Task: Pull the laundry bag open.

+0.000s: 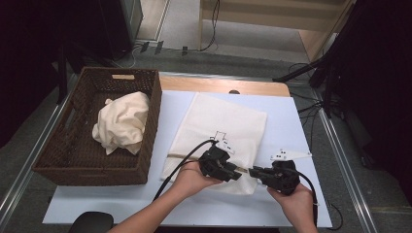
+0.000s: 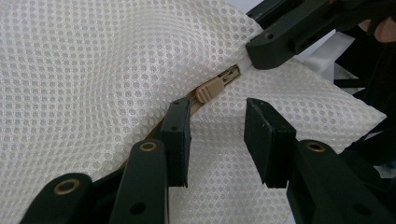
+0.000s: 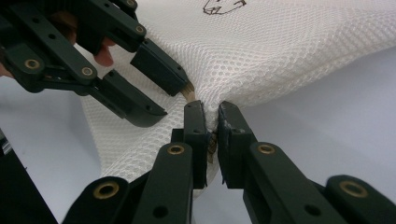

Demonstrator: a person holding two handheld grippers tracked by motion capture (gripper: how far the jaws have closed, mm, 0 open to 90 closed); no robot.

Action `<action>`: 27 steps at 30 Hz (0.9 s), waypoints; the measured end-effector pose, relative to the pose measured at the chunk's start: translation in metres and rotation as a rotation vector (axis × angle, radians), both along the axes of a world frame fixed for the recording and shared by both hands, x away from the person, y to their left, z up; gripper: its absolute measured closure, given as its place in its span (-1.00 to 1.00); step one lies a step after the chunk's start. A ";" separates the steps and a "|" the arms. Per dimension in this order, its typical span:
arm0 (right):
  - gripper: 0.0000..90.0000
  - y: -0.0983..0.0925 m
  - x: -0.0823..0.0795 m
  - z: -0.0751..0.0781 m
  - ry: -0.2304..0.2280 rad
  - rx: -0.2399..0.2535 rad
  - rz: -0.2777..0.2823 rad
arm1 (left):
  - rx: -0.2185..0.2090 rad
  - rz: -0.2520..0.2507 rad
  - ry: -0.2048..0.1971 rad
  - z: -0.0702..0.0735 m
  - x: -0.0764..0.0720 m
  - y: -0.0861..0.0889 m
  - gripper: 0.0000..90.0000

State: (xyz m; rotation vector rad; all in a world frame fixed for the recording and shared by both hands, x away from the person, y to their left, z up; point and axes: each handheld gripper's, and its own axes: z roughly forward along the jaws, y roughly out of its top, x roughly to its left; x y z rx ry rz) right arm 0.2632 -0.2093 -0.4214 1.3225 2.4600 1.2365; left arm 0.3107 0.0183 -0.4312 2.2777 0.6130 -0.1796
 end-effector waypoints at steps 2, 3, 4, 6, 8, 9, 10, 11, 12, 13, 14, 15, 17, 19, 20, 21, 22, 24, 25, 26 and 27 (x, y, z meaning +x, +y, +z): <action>0.87 0.000 -0.001 0.001 0.000 0.003 0.001 | 0.003 -0.005 0.001 -0.001 0.001 0.000 0.36; 0.87 0.001 -0.001 0.001 -0.003 0.003 0.005 | -0.003 -0.001 0.004 -0.002 0.001 -0.001 0.36; 0.87 0.001 -0.001 0.001 -0.005 0.002 0.010 | 0.004 -0.002 0.006 -0.003 0.001 -0.001 0.36; 0.87 0.002 -0.002 0.002 -0.008 -0.002 0.016 | 0.011 -0.014 0.005 -0.005 0.002 -0.002 0.36; 0.87 0.003 -0.002 0.002 -0.012 0.001 0.021 | 0.003 -0.014 0.010 -0.008 0.002 -0.004 0.36; 0.87 0.004 -0.002 0.002 -0.013 -0.003 0.025 | 0.005 -0.016 0.016 -0.009 0.002 -0.005 0.36; 0.87 0.005 -0.002 0.002 -0.016 -0.003 0.031 | 0.000 -0.020 0.020 -0.010 0.002 -0.005 0.36; 0.87 0.005 -0.002 0.002 -0.017 -0.005 0.035 | -0.002 -0.022 0.020 -0.010 0.001 -0.006 0.38; 0.87 0.006 -0.003 0.002 -0.019 -0.012 0.036 | -0.003 -0.030 0.023 -0.010 0.001 -0.006 0.41; 0.87 0.006 -0.003 0.002 -0.018 -0.017 0.037 | -0.006 -0.039 0.031 -0.010 0.001 -0.006 0.45; 0.87 0.007 -0.003 0.002 -0.020 -0.021 0.037 | 0.000 -0.041 0.030 -0.009 0.001 -0.006 0.50; 0.87 0.006 -0.003 0.002 -0.022 -0.023 0.038 | 0.000 -0.044 0.033 -0.009 0.001 -0.006 0.53; 0.87 0.006 -0.002 0.002 -0.019 -0.018 0.035 | -0.016 -0.049 0.055 -0.010 0.001 -0.005 0.63; 0.87 0.006 -0.002 0.001 -0.016 -0.017 0.034 | -0.028 -0.056 0.063 -0.009 0.001 -0.006 0.71; 0.87 0.006 -0.002 0.001 -0.014 -0.020 0.037 | -0.027 -0.060 0.062 -0.008 0.000 -0.006 0.74; 0.87 0.007 -0.002 0.001 -0.013 -0.020 0.039 | -0.028 -0.062 0.062 -0.008 0.000 -0.007 0.75; 0.87 0.008 -0.002 0.001 -0.013 -0.021 0.041 | -0.024 -0.062 0.059 -0.008 -0.001 -0.007 0.77; 0.87 0.009 -0.003 0.000 -0.012 -0.020 0.046 | -0.018 -0.050 0.059 -0.008 -0.001 -0.007 0.85; 0.87 0.010 -0.003 0.000 -0.010 -0.023 0.045 | -0.009 -0.052 0.061 -0.008 0.000 -0.006 0.88; 0.87 0.010 -0.003 0.000 -0.011 -0.024 0.046 | -0.016 -0.049 0.066 -0.008 0.000 -0.006 0.91; 0.87 0.011 -0.003 0.000 -0.011 -0.023 0.047 | -0.015 -0.046 0.066 -0.008 0.000 -0.006 0.92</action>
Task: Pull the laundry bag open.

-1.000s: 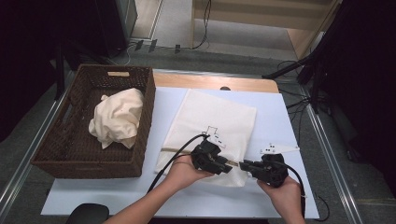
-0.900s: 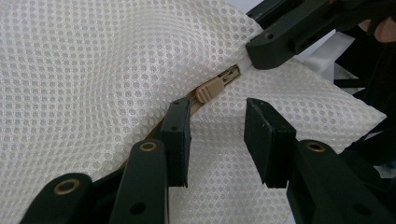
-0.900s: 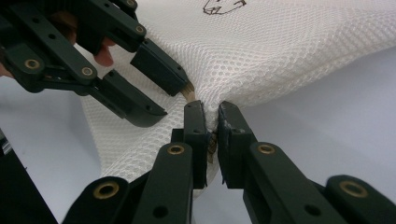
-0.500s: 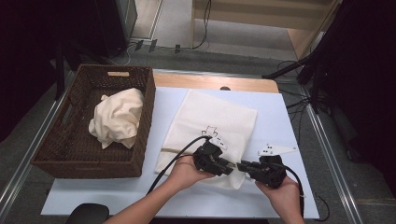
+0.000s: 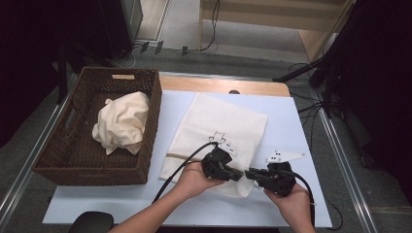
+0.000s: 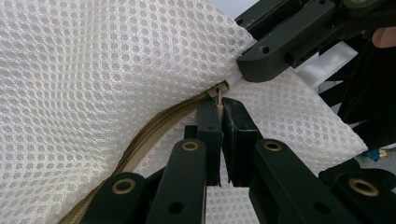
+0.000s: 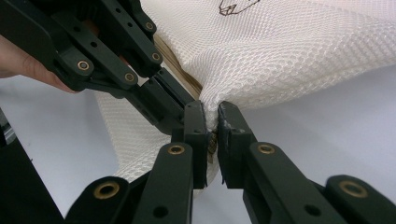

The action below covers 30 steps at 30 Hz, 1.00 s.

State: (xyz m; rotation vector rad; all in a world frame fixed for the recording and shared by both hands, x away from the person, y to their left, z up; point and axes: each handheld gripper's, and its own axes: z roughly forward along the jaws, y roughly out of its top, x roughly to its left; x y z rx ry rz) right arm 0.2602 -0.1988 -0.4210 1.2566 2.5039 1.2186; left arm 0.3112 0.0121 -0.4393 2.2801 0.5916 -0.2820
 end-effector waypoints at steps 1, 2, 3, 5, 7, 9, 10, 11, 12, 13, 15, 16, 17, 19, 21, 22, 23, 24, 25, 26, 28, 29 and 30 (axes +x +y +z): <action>0.87 0.000 0.000 0.000 -0.002 0.001 -0.002 | 0.006 0.002 -0.002 0.000 0.000 0.000 0.92; 0.87 0.000 0.000 0.000 -0.001 0.001 -0.002 | 0.009 0.003 -0.005 0.001 0.000 0.000 0.92; 0.87 0.001 0.000 0.000 0.000 0.002 -0.003 | 0.010 0.012 -0.012 0.001 -0.001 -0.001 0.93; 0.87 0.001 0.000 -0.001 0.001 0.002 -0.003 | 0.023 0.016 -0.025 0.001 -0.002 -0.001 0.93; 0.88 0.001 0.000 -0.001 0.000 -0.002 -0.005 | 0.024 0.027 -0.018 0.001 -0.002 -0.001 0.94; 0.88 0.002 0.000 -0.002 0.005 -0.005 -0.008 | 0.035 0.028 -0.017 0.001 -0.001 -0.001 0.94; 0.88 0.003 0.000 -0.002 0.004 -0.007 -0.006 | 0.037 0.029 -0.018 0.001 -0.001 -0.001 0.94; 0.88 0.003 0.001 -0.002 0.006 -0.007 -0.005 | 0.041 0.027 -0.015 0.001 -0.001 0.000 0.94; 0.88 0.003 0.001 -0.002 0.005 -0.006 -0.006 | 0.037 0.033 -0.015 0.001 0.000 0.000 0.94; 0.88 0.003 0.001 -0.002 0.006 -0.005 -0.007 | 0.038 0.036 -0.013 0.002 0.000 0.000 0.94; 0.88 0.003 0.001 -0.002 0.007 -0.005 -0.009 | 0.040 0.038 -0.010 0.001 0.000 0.000 0.94; 0.88 0.003 0.001 -0.003 0.006 -0.006 -0.008 | 0.037 0.042 -0.004 0.001 0.000 0.000 0.94; 0.89 0.003 0.001 -0.003 0.010 -0.007 -0.007 | 0.043 0.047 -0.005 0.001 0.000 0.000 0.95; 0.90 0.003 0.002 -0.004 0.014 -0.013 -0.010 | 0.046 0.052 0.002 0.000 0.001 0.000 0.95; 0.90 0.004 0.002 -0.004 0.018 -0.016 -0.015 | 0.054 0.055 -0.001 0.000 0.001 0.000 0.95; 0.90 0.004 0.002 -0.005 0.021 -0.018 -0.016 | 0.058 0.058 -0.010 0.001 0.000 0.000 0.95; 0.90 0.004 0.002 -0.005 0.017 -0.014 -0.013 | 0.049 0.059 -0.009 0.001 0.000 0.000 0.95; 0.90 0.003 0.003 -0.004 0.017 -0.008 -0.015 | 0.049 0.062 -0.004 0.002 0.001 0.001 0.95; 0.89 0.002 0.003 -0.004 0.019 -0.004 -0.018 | 0.046 0.063 0.008 0.003 0.002 0.002 0.95; 0.88 0.001 0.003 -0.005 0.012 0.000 -0.016 | 0.049 0.064 0.005 0.003 0.002 0.002 0.95; 0.84 0.002 0.003 -0.006 0.016 0.003 -0.022 | 0.052 0.066 0.004 0.002 0.002 0.002 0.95; 0.79 0.002 0.003 -0.007 0.015 -0.001 -0.019 | 0.059 0.070 -0.003 0.002 0.001 0.002 0.95; 0.73 0.003 0.003 -0.007 0.017 -0.010 -0.022 | 0.061 0.069 -0.002 0.002 0.002 0.002 0.95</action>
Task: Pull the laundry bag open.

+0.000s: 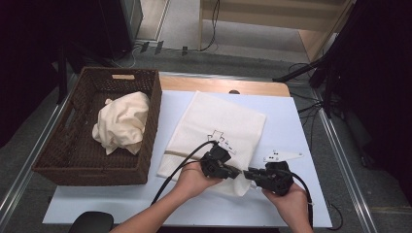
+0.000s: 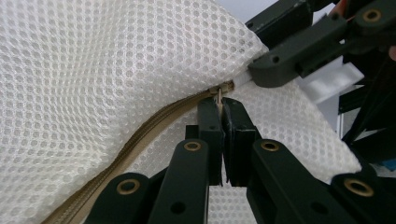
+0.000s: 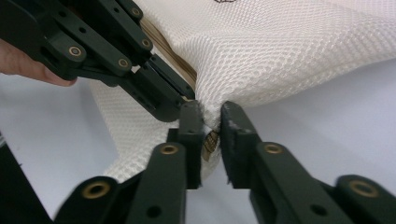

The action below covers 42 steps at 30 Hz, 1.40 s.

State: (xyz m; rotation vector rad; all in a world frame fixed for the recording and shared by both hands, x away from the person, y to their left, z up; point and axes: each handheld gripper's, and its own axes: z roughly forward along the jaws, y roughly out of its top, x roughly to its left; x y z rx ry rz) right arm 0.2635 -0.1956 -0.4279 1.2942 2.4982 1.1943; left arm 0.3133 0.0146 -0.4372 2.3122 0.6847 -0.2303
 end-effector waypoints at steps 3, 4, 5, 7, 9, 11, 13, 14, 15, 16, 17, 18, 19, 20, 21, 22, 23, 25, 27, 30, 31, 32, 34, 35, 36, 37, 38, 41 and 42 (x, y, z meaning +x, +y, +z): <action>0.63 0.000 0.000 -0.002 0.000 0.006 0.000 | -0.008 0.008 0.002 0.001 0.001 0.001 0.95; 0.63 0.000 0.000 -0.002 0.000 0.009 -0.003 | -0.013 0.016 -0.003 0.001 0.001 0.001 0.95; 0.60 0.000 0.001 -0.002 0.005 0.017 -0.003 | -0.014 0.016 -0.006 0.002 0.001 0.002 0.95; 0.61 0.001 0.001 -0.004 0.020 0.028 -0.011 | -0.017 0.020 -0.006 0.003 0.001 0.002 0.95; 0.62 0.000 0.001 -0.004 0.019 0.029 -0.019 | -0.024 0.025 -0.011 0.003 0.001 0.003 0.95; 0.63 -0.001 0.002 -0.005 0.033 0.050 -0.028 | -0.037 0.033 -0.014 0.004 0.001 0.003 0.95; 0.63 -0.002 0.003 -0.007 0.046 0.062 -0.031 | -0.054 0.035 -0.005 0.004 0.001 0.003 0.95; 0.65 -0.001 0.003 -0.007 0.050 0.062 -0.033 | -0.053 0.030 -0.002 0.004 0.001 0.003 0.95; 0.71 -0.001 0.003 -0.007 0.054 0.050 -0.034 | -0.055 0.031 0.000 0.003 0.001 0.003 0.95; 0.78 -0.001 0.004 -0.008 0.057 0.051 -0.034 | -0.053 0.028 -0.001 0.002 0.001 0.003 0.95; 0.82 -0.001 0.004 -0.007 0.056 0.051 -0.030 | -0.043 0.025 -0.006 0.002 0.001 0.002 0.95; 0.84 -0.001 0.004 -0.007 0.056 0.054 -0.027 | -0.041 0.024 -0.014 0.002 0.000 0.002 0.94; 0.85 0.000 0.003 -0.005 0.052 0.048 -0.025 | -0.037 0.015 -0.016 0.002 0.000 0.001 0.94; 0.86 0.000 0.003 -0.004 0.041 0.040 -0.016 | -0.034 0.015 -0.017 0.002 0.000 0.001 0.93; 0.86 0.001 0.002 -0.003 0.038 0.033 -0.016 | -0.035 0.015 -0.023 0.002 -0.001 0.001 0.92; 0.86 0.001 0.002 -0.001 0.031 0.032 -0.014 | -0.035 0.010 -0.028 0.002 -0.001 0.001 0.92; 0.87 0.001 0.001 0.000 0.026 0.029 -0.015 | -0.036 0.015 -0.026 0.003 0.000 0.001 0.91; 0.87 0.000 0.001 0.002 0.020 0.031 -0.013 | -0.039 0.017 -0.025 0.002 0.000 0.001 0.88; 0.87 -0.001 0.001 0.003 0.014 0.036 -0.013 | -0.033 0.017 -0.016 0.001 0.000 0.001 0.82; 0.87 0.000 0.001 0.004 0.017 0.039 -0.007 | -0.028 0.008 -0.013 -0.001 0.000 0.000 0.83; 0.87 0.001 0.001 0.004 0.015 0.035 -0.003 | -0.030 0.007 -0.007 -0.001 0.000 0.000 0.83; 0.87 0.001 0.001 0.003 0.017 0.034 0.001 | -0.030 0.001 -0.003 -0.001 0.001 0.000 0.86; 0.87 0.002 0.001 0.003 0.013 0.034 0.005 | -0.025 -0.004 -0.007 -0.001 -0.001 -0.001 0.91; 0.87 0.002 0.000 0.003 0.015 0.032 0.004 | -0.024 -0.004 -0.010 0.000 -0.001 -0.001 0.92; 0.87 0.002 0.000 0.003 0.016 0.032 0.005 | -0.025 -0.006 -0.005 -0.001 -0.001 -0.001 0.93; 0.87 0.002 0.000 0.003 0.018 0.031 0.009 | -0.026 -0.007 0.000 0.000 -0.001 -0.001 0.93; 0.87 0.003 0.000 0.003 0.015 0.027 0.010 | -0.033 -0.004 0.008 0.000 -0.001 -0.001 0.94; 0.88 0.003 0.000 0.002 0.020 0.018 0.012 | -0.021 -0.010 0.016 0.000 0.000 0.000 0.94; 0.89 0.003 0.000 0.002 0.027 0.015 0.010 | -0.014 -0.003 0.017 -0.001 0.000 -0.001 0.95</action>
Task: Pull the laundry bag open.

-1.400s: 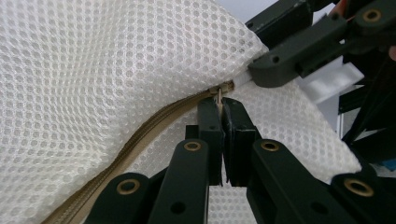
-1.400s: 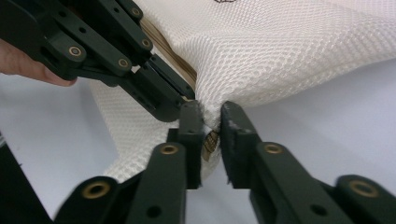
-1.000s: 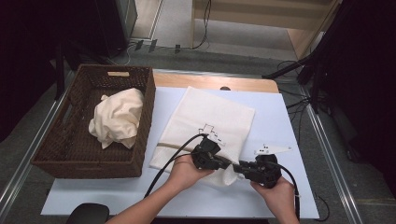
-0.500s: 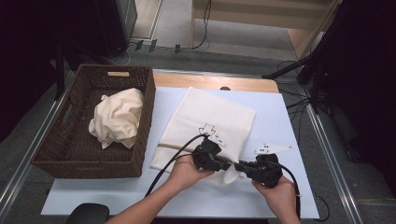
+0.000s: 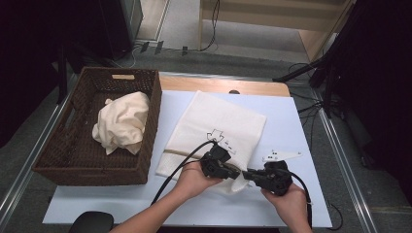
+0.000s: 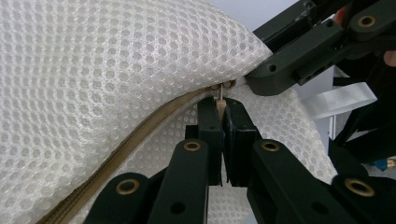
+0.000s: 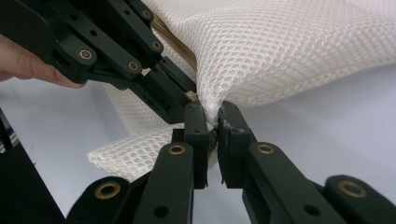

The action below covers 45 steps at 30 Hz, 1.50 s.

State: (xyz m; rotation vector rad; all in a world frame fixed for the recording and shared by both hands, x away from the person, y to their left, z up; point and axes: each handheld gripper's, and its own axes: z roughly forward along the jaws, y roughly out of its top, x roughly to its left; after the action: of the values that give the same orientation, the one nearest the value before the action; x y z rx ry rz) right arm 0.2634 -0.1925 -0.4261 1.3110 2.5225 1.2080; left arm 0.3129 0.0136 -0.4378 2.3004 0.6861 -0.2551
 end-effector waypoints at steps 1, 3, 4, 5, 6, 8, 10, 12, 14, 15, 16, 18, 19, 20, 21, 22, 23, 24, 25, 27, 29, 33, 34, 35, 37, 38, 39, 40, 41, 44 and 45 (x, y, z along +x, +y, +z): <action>0.89 0.000 0.001 -0.001 -0.001 -0.004 0.002 | 0.011 0.003 0.005 0.000 0.000 0.000 0.95; 0.89 0.001 0.000 -0.001 0.006 -0.010 0.000 | 0.015 0.007 0.004 -0.001 0.001 0.000 0.95; 0.89 0.001 0.000 -0.001 0.007 -0.009 -0.002 | 0.016 0.010 0.004 -0.001 0.001 0.000 0.95; 0.89 0.000 0.000 -0.001 0.004 -0.010 -0.003 | 0.011 0.007 0.005 -0.001 0.001 0.000 0.95; 0.89 0.000 0.000 -0.001 0.004 -0.004 -0.005 | 0.031 0.015 -0.006 0.000 0.001 0.001 0.95; 0.90 -0.002 0.001 0.000 0.005 0.012 -0.014 | 0.013 0.021 0.005 0.000 0.003 0.003 0.95; 0.90 -0.002 0.001 0.000 0.007 0.013 -0.014 | 0.024 0.016 -0.016 0.000 0.002 0.002 0.95; 0.91 -0.002 0.001 0.000 0.005 0.007 -0.014 | 0.089 0.052 -0.046 0.000 0.002 0.003 0.95; 0.91 -0.006 -0.001 0.003 -0.017 -0.017 -0.031 | 0.067 0.104 -0.010 -0.004 0.015 0.018 0.96; 0.90 -0.011 0.000 0.004 -0.010 0.003 -0.039 | 0.038 0.119 0.028 -0.005 0.021 0.027 0.95; 0.90 -0.016 0.000 0.005 -0.014 0.020 -0.049 | 0.021 0.115 0.033 -0.004 0.024 0.031 0.95; 0.90 -0.019 0.001 0.006 -0.025 0.031 -0.052 | 0.029 0.107 0.027 0.000 0.023 0.031 0.95; 0.90 -0.019 0.002 0.006 -0.026 0.032 -0.053 | 0.030 0.106 0.016 0.000 0.021 0.029 0.95; 0.89 -0.019 0.002 0.006 -0.026 0.030 -0.053 | 0.040 0.100 0.014 0.000 0.020 0.029 0.95; 0.89 -0.019 0.002 0.005 -0.036 0.029 -0.058 | 0.041 0.096 0.015 0.000 0.020 0.029 0.95; 0.89 -0.020 0.003 0.005 -0.034 0.031 -0.058 | 0.038 0.096 0.018 0.000 0.020 0.029 0.95; 0.89 -0.022 0.004 0.004 -0.030 0.029 -0.057 | 0.035 0.098 0.019 0.000 0.020 0.029 0.95; 0.89 -0.023 0.004 0.003 -0.027 0.040 -0.062 | 0.034 0.095 0.017 0.000 0.020 0.029 0.95; 0.88 -0.024 0.005 0.003 -0.022 0.041 -0.064 | 0.032 0.093 0.013 0.001 0.019 0.029 0.95; 0.88 -0.026 0.007 0.002 -0.015 0.046 -0.069 | 0.027 0.094 0.011 0.002 0.018 0.029 0.94; 0.88 -0.028 0.008 0.002 -0.010 0.057 -0.071 | 0.024 0.101 0.010 0.003 0.019 0.030 0.94; 0.89 -0.027 0.007 0.004 -0.009 0.050 -0.064 | 0.050 0.113 0.012 0.001 0.021 0.033 0.95; 0.89 -0.027 0.007 0.004 -0.011 0.051 -0.066 | 0.048 0.124 0.017 0.000 0.023 0.035 0.95; 0.89 -0.028 0.007 0.005 -0.008 0.050 -0.071 | 0.048 0.136 0.030 -0.001 0.024 0.037 0.95; 0.89 -0.030 0.007 0.005 -0.008 0.053 -0.072 | 0.039 0.135 0.036 -0.001 0.025 0.040 0.95; 0.89 -0.031 0.007 0.005 -0.007 0.052 -0.074 | 0.041 0.132 0.030 -0.001 0.024 0.040 0.95; 0.89 -0.032 0.007 0.005 -0.005 0.054 -0.072 | 0.040 0.129 0.028 0.000 0.024 0.039 0.95; 0.88 -0.032 0.007 0.005 -0.006 0.053 -0.076 | 0.038 0.126 0.026 0.001 0.024 0.040 0.94; 0.88 -0.033 0.008 0.005 -0.005 0.054 -0.075 | 0.032 0.127 0.029 0.001 0.024 0.040 0.94; 0.88 -0.036 0.009 0.004 -0.003 0.056 -0.082 | 0.037 0.134 0.031 0.001 0.025 0.042 0.94; 0.88 -0.037 0.009 0.004 -0.004 0.057 -0.085 | 0.034 0.138 0.032 0.001 0.025 0.042 0.94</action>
State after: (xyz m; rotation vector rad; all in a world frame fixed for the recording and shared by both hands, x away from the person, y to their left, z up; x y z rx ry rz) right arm 0.2727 -0.2295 -0.4225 1.4105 2.4196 1.2728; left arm 0.3377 0.0561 -0.4368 2.2734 0.8679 -0.2181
